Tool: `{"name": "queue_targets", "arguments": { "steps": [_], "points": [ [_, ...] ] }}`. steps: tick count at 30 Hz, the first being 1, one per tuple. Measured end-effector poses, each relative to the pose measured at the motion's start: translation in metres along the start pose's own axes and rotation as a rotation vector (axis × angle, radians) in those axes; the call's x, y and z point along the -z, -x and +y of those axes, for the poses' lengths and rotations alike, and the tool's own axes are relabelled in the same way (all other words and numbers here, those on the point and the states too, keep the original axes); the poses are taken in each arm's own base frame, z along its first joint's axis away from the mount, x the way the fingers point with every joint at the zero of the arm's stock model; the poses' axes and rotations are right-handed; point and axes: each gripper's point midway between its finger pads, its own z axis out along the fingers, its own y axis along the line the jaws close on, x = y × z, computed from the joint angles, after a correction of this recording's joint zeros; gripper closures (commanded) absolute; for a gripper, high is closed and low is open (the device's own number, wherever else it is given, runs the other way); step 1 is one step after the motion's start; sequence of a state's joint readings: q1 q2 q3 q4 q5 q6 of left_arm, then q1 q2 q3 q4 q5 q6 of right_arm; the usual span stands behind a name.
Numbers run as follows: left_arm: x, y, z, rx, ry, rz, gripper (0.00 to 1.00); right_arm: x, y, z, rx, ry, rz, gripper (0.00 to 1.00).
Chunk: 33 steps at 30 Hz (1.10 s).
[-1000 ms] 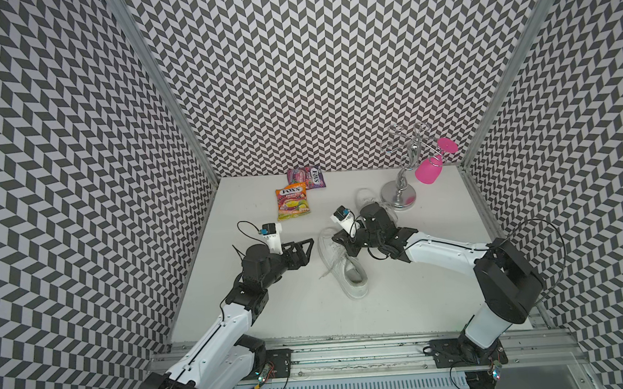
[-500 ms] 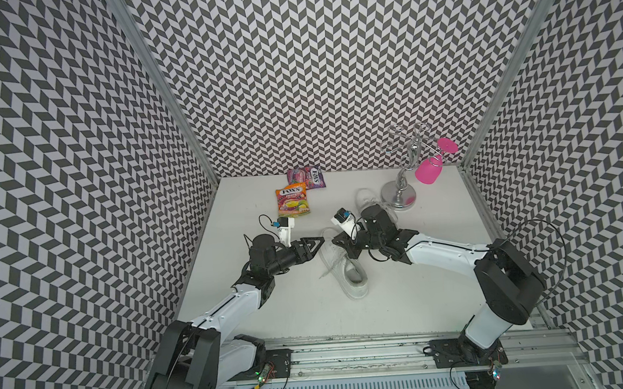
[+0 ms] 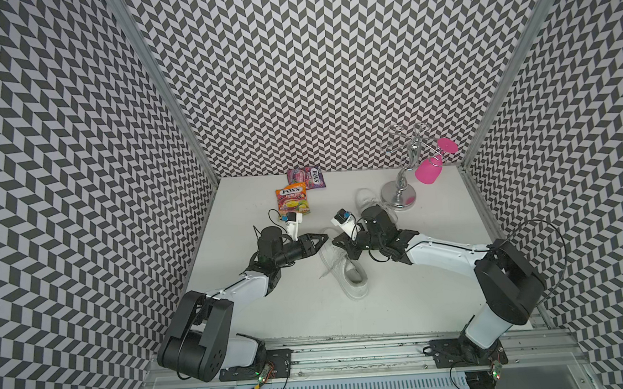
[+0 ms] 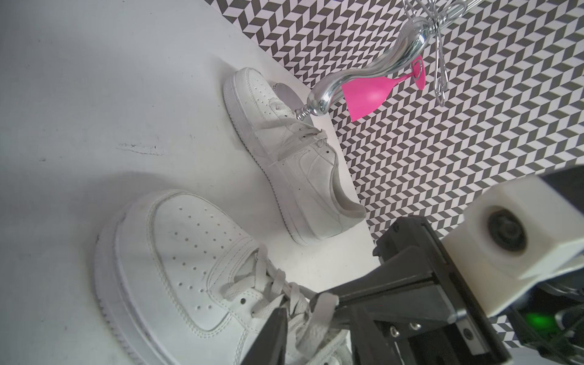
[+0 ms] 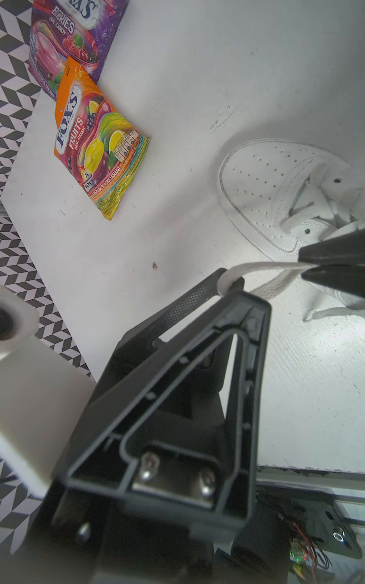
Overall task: Tie the shoes
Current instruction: Adjust the shoelace on the shoe, then adjust the shoe at the center of the board.
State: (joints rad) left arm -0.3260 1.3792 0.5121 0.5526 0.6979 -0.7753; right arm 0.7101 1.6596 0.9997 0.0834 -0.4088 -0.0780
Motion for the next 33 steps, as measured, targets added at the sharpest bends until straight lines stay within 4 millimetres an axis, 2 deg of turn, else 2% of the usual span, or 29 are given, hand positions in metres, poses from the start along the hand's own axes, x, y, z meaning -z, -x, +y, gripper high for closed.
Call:
{"name": "queue_targets", "arguments": {
  "steps": [2,4,8,11,13,16,18,26,29,33],
  "points": [
    [-0.001,-0.001,0.001,-0.001,-0.001,0.006,0.88,0.001,0.001,0.000,0.000,0.000,-0.001,0.91],
    [-0.002,-0.001,0.000,0.001,-0.006,0.010,1.00,0.002,0.002,0.000,-0.002,-0.003,-0.004,0.79],
    [-0.003,0.000,-0.002,-0.019,-0.013,0.011,1.00,0.013,0.007,-0.002,-0.015,-0.036,-0.022,0.45],
    [-0.002,0.000,-0.002,-0.023,-0.013,0.011,1.00,0.038,0.012,-0.006,-0.048,-0.081,-0.063,0.20],
    [-0.003,-0.001,-0.002,-0.024,-0.013,0.012,1.00,0.063,0.013,-0.010,-0.091,-0.119,-0.107,0.08],
    [-0.003,-0.001,-0.002,-0.025,-0.011,0.015,1.00,0.093,0.005,-0.011,-0.162,-0.148,-0.160,0.03],
    [-0.003,-0.002,-0.002,-0.028,-0.011,0.018,1.00,0.101,-0.008,-0.009,-0.219,-0.139,-0.163,0.03],
    [-0.003,-0.003,-0.002,-0.037,-0.010,0.022,1.00,0.088,-0.089,0.029,-0.441,0.048,0.007,0.03],
    [-0.003,-0.003,-0.002,-0.038,-0.010,0.021,1.00,0.081,-0.099,0.045,-0.477,0.114,0.047,0.04],
    [-0.003,-0.002,-0.004,-0.041,-0.012,0.020,1.00,0.069,-0.099,0.069,-0.491,0.200,0.070,0.07]
  ]
}}
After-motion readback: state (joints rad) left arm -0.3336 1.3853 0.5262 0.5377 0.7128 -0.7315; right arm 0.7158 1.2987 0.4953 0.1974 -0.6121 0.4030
